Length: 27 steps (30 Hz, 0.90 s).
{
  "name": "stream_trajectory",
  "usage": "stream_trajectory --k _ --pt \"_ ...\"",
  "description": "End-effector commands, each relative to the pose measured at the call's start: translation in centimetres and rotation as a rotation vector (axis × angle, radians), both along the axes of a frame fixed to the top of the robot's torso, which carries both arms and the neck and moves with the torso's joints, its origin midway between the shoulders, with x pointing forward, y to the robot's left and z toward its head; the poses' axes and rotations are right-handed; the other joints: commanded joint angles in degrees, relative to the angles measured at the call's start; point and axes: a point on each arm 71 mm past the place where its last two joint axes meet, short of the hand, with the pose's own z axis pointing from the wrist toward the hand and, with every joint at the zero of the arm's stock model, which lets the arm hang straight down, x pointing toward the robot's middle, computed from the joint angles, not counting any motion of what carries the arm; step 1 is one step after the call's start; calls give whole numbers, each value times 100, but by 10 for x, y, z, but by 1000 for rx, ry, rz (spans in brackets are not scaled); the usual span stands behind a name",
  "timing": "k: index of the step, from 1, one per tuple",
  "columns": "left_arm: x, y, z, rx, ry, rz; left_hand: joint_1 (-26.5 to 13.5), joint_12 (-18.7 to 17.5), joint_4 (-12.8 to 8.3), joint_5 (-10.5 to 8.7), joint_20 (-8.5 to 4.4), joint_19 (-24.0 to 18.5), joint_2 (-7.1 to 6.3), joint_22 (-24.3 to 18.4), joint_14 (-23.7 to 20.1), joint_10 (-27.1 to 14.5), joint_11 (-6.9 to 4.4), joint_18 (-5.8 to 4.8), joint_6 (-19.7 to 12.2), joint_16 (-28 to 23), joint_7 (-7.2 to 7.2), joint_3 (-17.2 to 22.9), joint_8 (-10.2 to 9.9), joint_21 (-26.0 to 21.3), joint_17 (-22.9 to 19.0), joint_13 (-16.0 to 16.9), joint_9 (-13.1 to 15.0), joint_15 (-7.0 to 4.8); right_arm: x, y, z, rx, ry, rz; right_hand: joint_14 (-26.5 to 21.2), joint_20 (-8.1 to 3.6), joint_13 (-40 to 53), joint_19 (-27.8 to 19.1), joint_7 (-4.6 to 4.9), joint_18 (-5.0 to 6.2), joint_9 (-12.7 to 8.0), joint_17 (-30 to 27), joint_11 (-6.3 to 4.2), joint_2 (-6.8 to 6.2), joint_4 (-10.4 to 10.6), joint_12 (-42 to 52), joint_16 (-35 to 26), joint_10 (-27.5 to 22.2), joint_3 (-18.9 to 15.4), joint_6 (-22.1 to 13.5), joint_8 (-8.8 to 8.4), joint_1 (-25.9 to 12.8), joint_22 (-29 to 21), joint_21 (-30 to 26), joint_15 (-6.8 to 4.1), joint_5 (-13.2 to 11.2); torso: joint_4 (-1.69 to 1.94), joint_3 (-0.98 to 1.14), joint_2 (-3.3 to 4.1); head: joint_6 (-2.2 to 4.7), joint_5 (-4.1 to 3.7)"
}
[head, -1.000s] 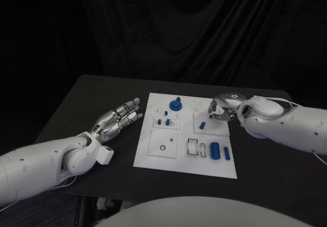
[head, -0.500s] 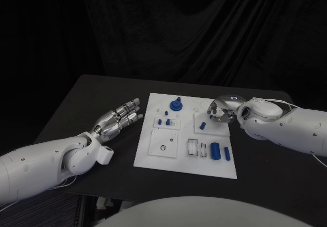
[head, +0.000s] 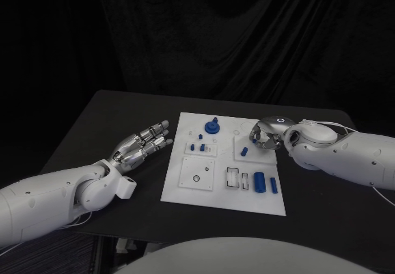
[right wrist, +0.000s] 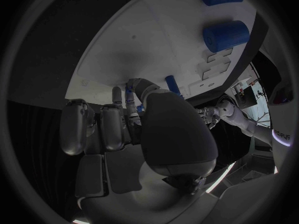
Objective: Assemble the parts on the task board
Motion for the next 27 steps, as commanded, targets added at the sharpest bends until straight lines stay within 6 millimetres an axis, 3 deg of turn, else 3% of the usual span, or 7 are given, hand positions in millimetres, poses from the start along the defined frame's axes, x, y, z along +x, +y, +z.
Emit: stream_trajectory --k 1,6,11,13,17,27 --pt "0 0 8 -93 -83 9 -14 14 -33 28 38 13 39 -3 13 2 -14 9 9 39 48 20 28 28 9 8 9 34 -1 0 -3 7 -5 0 3 -46 20 13 6 24 42 2 -18 33 -51 62 29 55 6 65 61 44 1060 11 -50 9 1 -1 -3 1 3" --pt "0 0 7 -90 -78 8 -8 12 -44 28 46 21 43 0 17 1 -14 7 22 42 66 33 30 31 10 8 11 44 -2 0 -5 8 -2 1 18 -82 53 35 26 16 180 10 -64 76 -109 148 47 128 -11 179 242 55 1073 49 -90 15 17 -4 -4 1 -21" --pt "0 0 6 -90 -73 5 -1 9 -65 30 59 31 48 -2 21 -2 -28 4 58 44 113 59 35 35 11 7 15 60 -2 -1 -7 10 -5 1 20 -127 101 45 69 12 445 -13 -117 161 -195 260 43 185 -59 376 586 73 1078 62 -137 1 17 -8 -7 1 -20" --pt "-1 0 5 -89 -71 4 0 9 -75 32 64 39 53 -1 22 -2 -40 4 86 45 147 76 39 37 11 8 18 65 -2 -1 -7 14 -11 2 22 -139 115 48 79 11 507 -13 -136 188 -219 295 45 212 -64 388 652 90 1079 66 -151 -12 18 -9 -7 1 -21" --pt "-1 -1 4 -88 -68 3 2 6 -82 32 67 41 59 -6 20 -4 -47 3 99 45 167 88 41 38 10 7 19 69 -2 0 -7 23 -20 2 36 -190 142 67 121 4 705 -12 -204 278 -263 383 54 311 -91 402 856 125 1090 97 -219 -181 10 -9 -4 1 -15" --pt "-1 -2 2 -87 -59 -1 13 -4 -101 31 89 75 88 27 28 -13 -48 2 108 50 183 137 41 52 12 5 19 91 -1 1 -6 49 -22 -3 42 -244 144 74 180 2 943 -33 -270 354 -258 433 46 411 -145 412 1106 121 1091 98 -262 -366 21 -14 -7 1 -24"
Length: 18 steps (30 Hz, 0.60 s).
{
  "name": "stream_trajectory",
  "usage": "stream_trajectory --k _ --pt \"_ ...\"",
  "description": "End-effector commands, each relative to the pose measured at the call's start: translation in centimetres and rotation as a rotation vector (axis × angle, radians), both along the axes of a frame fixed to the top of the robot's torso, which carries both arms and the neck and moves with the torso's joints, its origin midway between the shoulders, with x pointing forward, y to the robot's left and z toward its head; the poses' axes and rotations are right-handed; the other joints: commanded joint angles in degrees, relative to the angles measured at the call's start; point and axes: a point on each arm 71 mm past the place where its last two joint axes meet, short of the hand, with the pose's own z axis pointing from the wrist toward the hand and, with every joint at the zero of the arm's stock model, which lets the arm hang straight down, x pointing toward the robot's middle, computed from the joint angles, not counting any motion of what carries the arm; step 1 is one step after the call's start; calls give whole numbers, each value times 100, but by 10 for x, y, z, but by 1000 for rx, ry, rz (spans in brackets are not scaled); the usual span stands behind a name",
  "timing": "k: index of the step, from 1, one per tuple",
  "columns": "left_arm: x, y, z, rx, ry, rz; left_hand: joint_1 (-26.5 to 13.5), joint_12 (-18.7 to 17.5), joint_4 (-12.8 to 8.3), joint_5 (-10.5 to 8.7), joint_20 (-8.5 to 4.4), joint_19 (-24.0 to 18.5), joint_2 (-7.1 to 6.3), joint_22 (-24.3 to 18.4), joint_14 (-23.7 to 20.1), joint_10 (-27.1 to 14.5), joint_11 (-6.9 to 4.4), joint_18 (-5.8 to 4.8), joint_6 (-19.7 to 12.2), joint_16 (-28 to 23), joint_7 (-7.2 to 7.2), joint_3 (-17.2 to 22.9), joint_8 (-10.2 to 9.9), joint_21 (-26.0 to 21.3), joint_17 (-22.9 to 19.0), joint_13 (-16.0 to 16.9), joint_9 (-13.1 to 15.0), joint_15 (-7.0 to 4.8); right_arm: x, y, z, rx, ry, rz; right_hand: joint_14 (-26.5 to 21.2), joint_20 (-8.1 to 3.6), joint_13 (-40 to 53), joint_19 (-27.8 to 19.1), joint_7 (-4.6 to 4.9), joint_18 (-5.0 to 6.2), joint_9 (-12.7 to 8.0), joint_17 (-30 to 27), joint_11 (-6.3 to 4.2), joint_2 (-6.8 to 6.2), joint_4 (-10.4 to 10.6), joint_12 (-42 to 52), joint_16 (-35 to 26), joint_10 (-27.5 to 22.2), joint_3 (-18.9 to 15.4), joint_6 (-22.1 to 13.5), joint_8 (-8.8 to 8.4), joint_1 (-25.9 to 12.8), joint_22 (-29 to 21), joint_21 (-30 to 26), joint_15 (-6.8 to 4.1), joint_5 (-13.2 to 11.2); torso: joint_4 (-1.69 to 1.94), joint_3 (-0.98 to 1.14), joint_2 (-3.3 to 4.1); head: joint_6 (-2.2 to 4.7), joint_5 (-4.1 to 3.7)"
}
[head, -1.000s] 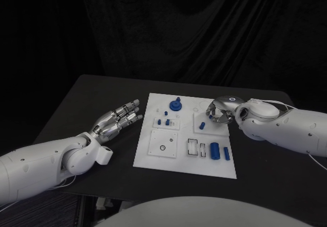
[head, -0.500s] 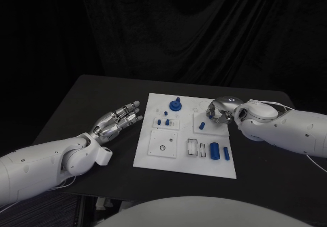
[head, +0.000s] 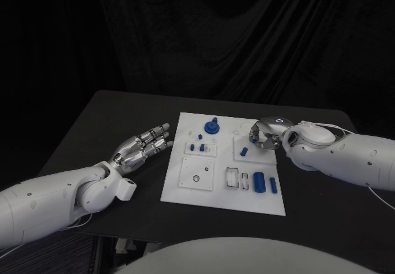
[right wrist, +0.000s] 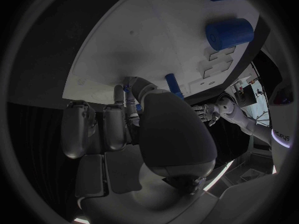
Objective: Assemble the parts on the task board
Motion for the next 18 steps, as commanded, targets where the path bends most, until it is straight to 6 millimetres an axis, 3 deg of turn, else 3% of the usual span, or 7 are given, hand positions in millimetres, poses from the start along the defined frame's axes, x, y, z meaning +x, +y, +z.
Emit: stream_trajectory --k 1,18 --pt "0 -1 7 -80 -71 11 -10 -4 2 31 25 11 66 9 8 2 -32 4 6 28 38 34 19 31 8 6 6 28 -1 1 -2 18 -4 0 38 -53 7 -1 71 4 285 -14 3 75 5 23 17 61 -39 40 47 -18 1090 -10 -42 -35 3 -4 0 2 2" --pt "-1 3 5 -67 -63 19 3 -10 -31 16 59 47 71 23 15 -5 -26 8 -2 33 32 86 14 48 9 5 3 55 -3 -2 10 53 -52 -10 53 -71 -16 9 99 -1 369 7 -2 80 -14 16 34 154 -46 25 127 11 1095 4 -58 -32 8 -9 -1 2 1"
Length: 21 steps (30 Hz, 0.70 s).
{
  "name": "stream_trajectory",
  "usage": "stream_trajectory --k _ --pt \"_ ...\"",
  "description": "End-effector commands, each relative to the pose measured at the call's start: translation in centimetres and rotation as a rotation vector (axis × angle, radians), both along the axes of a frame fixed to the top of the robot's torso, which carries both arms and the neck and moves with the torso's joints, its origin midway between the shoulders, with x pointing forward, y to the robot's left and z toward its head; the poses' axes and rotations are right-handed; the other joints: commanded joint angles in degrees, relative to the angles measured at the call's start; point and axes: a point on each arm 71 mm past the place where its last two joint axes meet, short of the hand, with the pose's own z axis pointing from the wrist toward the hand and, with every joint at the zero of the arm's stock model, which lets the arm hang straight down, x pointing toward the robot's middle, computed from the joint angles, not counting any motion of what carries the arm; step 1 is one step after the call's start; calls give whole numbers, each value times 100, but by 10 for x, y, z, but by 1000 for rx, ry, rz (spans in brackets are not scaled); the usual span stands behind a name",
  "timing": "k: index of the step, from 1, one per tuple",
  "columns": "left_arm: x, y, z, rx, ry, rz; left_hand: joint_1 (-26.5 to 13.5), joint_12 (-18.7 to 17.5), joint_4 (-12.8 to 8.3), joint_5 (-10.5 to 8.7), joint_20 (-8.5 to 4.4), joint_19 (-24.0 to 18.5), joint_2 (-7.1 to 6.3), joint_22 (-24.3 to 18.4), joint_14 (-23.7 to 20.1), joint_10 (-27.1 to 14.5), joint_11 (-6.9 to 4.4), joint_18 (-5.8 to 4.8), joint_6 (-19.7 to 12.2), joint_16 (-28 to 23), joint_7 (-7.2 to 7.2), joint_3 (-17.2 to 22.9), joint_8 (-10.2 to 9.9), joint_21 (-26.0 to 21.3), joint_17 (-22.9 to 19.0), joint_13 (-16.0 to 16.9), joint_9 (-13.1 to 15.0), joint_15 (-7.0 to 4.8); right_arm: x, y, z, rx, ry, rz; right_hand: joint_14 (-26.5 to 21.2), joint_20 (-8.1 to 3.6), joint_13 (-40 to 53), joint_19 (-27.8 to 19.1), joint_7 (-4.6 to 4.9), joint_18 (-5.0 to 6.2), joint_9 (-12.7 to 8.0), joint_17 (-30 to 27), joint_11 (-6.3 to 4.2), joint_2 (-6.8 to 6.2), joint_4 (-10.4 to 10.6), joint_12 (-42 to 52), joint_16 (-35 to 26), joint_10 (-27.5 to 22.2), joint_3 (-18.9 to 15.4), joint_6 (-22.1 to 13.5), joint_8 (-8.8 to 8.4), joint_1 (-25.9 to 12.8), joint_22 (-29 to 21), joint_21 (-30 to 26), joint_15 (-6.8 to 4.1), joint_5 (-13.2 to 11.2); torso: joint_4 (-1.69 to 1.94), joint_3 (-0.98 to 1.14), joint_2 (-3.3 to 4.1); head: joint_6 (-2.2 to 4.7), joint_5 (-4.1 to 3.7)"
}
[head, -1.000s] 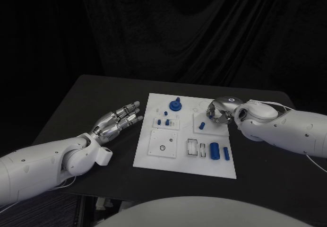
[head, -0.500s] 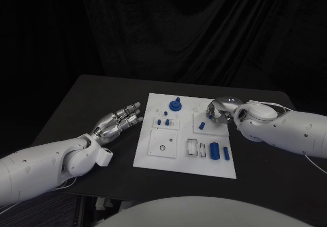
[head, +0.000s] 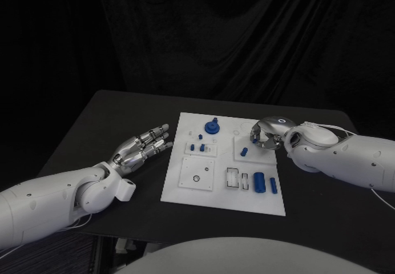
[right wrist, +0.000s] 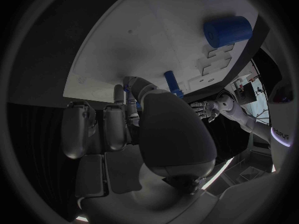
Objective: Assemble the parts on the task board
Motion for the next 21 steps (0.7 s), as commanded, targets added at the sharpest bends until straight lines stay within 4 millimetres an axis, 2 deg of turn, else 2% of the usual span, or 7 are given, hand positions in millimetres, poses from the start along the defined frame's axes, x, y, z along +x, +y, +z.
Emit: stream_trajectory --k 1,6,13,17,21 --pt "0 1 6 -67 -66 17 3 -10 -1 16 20 8 71 -5 -6 -1 -23 8 -2 33 33 22 14 27 5 5 5 35 1 2 11 25 -42 -1 33 -30 -10 10 88 0 369 5 -12 22 -8 17 34 41 -40 35 43 -5 1095 4 -39 -9 -1 -1 -2 -1 5" --pt "0 1 6 -63 -64 18 3 -11 -4 12 23 10 67 -4 -7 -2 -22 8 0 33 30 25 14 28 4 5 5 36 3 5 31 31 -62 2 51 -30 -26 20 88 -6 393 41 -7 20 15 -2 61 65 -54 20 61 -30 1102 23 -33 -30 -17 -2 0 -1 25" --pt "1 -1 6 -62 -62 16 3 -12 -6 12 24 4 66 -17 -9 -3 -22 9 5 32 29 27 15 25 4 5 6 37 -2 16 57 42 -68 30 56 -25 -56 20 86 -6 429 38 0 20 43 -43 64 78 -70 -3 90 -51 1100 17 -26 -98 -7 -3 -4 -1 27" --pt "1 -3 5 -63 -62 14 2 -12 -11 7 28 -7 60 -38 -21 -4 -17 11 -3 27 25 31 13 21 0 5 5 37 -20 37 65 57 -52 98 64 -24 -63 21 91 -6 431 58 4 10 44 -52 78 83 -73 -33 82 -50 1101 19 -23 -108 0 -2 2 -1 23" --pt "1 -4 5 -64 -61 11 1 -14 -16 5 28 -25 59 -68 -33 -6 -11 14 -2 22 26 40 12 12 -3 5 4 32 -40 61 64 47 -32 181 164 -20 -83 72 100 -28 437 293 7 1 47 -78 250 93 -66 -108 61 -41 1132 114 -20 -108 7 -9 -4 -1 33"
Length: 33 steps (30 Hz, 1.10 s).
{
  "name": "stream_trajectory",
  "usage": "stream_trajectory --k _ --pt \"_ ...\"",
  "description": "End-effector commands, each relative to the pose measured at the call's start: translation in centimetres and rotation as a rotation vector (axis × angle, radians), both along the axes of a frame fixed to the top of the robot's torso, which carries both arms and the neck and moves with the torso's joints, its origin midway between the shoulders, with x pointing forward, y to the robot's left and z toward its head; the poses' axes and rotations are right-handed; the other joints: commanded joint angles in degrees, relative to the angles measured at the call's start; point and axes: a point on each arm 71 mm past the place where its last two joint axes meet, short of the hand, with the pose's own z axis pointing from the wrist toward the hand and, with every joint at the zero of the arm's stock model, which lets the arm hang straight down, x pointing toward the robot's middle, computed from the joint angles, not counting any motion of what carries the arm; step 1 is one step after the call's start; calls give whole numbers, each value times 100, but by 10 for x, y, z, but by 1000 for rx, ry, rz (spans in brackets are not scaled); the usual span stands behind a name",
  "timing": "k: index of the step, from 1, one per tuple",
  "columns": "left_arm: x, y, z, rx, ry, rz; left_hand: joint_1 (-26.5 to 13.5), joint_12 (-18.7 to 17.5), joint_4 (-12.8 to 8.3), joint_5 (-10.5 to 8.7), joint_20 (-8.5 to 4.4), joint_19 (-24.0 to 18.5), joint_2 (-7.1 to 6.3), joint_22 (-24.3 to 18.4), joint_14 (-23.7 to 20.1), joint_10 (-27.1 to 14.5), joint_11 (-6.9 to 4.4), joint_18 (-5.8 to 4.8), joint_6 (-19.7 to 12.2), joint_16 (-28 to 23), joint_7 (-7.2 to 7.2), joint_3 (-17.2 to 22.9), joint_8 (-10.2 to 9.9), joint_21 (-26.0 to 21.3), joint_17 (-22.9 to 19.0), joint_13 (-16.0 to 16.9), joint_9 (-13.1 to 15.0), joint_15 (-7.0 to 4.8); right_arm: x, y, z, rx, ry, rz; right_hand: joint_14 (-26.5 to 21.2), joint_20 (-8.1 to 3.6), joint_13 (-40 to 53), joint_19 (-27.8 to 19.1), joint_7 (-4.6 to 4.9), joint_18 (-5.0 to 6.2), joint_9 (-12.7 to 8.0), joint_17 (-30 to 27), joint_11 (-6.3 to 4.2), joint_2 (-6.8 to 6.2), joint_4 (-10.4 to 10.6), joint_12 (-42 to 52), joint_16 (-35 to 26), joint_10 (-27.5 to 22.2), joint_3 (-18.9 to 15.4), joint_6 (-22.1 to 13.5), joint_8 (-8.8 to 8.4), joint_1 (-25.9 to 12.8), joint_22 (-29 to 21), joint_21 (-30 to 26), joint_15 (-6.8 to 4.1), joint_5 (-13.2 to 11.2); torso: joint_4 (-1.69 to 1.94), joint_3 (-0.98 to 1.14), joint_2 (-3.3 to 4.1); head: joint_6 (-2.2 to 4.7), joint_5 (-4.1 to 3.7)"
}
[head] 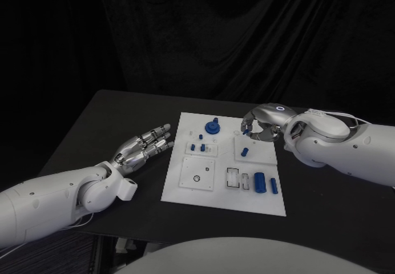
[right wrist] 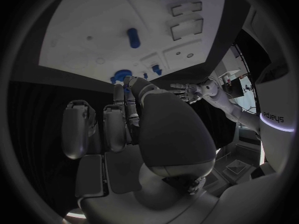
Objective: Assemble the parts on the task board
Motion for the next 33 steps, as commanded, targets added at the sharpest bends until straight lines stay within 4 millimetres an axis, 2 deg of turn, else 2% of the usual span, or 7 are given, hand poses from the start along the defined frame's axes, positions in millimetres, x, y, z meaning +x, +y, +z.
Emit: stream_trajectory --k 1,6,11,17,21,27,33 --pt "0 -1 5 -62 -60 14 -1 -15 -15 4 28 -31 58 -21 -17 -8 -9 16 -3 20 27 41 12 9 -3 5 6 8 -16 17 -6 -56 16 54 164 -21 -9 72 24 -28 427 123 7 3 13 -31 46 54 -16 -32 -9 -42 1132 48 -21 -18 14 -10 -5 -1 20" --pt "0 -1 5 -62 -60 14 -1 -15 -15 4 28 -31 58 -21 -17 -8 -9 16 -3 20 27 41 12 9 -3 5 6 8 -33 43 -15 -67 17 137 173 -20 -14 77 25 -30 429 135 5 -7 5 -37 58 60 -12 -48 -14 -31 1134 55 -22 -12 6 -12 -5 -1 68" --pt "0 -2 5 -62 -59 13 -4 -12 -19 2 26 -37 56 -26 -21 -6 -8 21 -2 18 33 49 12 6 -4 6 6 1 -41 67 -30 -87 22 203 174 -21 -19 76 29 -27 430 123 7 -12 -5 -44 54 64 -4 -56 -17 -16 1132 48 -22 10 17 9 2 -1 81" --pt "1 -4 5 -63 -58 10 -10 -13 -21 -5 24 -48 56 -42 -30 -6 -3 26 -4 15 36 57 12 0 -6 6 6 -7 -46 88 -48 -108 46 249 171 -20 -28 71 37 -24 428 113 14 -24 -18 -60 50 52 6 -73 -26 -1 1128 35 -18 32 -6 4 -16 -1 157" --pt "1 -5 4 -64 -57 8 -12 -17 -21 -7 23 -56 58 -54 -33 -10 0 28 -10 14 37 62 11 -4 -6 5 5 -10 -47 96 -56 -114 56 262 169 -19 -29 67 39 -22 427 103 17 -26 -19 -63 44 50 7 -77 -28 0 1125 27 -17 34 -7 4 -14 -1 162" --pt "1 -7 3 -67 -54 4 -13 -18 -22 -6 23 -61 60 -60 -35 -11 1 30 -16 13 37 67 9 -7 -7 5 4 -12 -47 104 -63 -113 59 272 168 -18 -30 66 43 -21 426 102 19 -30 -21 -64 43 51 7 -83 -32 0 1123 22 -15 33 17 2 -10 -1 147" --pt "0 -7 2 -68 -50 0 -15 -26 -27 -4 25 -69 67 -69 -39 -19 3 34 -25 11 41 84 7 -11 -7 3 3 -13 -45 106 -65 -111 56 270 167 -16 -33 68 51 -22 420 102 22 -33 -29 -65 44 62 15 -103 -46 10 1124 26 -11 42 7 5 6 -1 154"
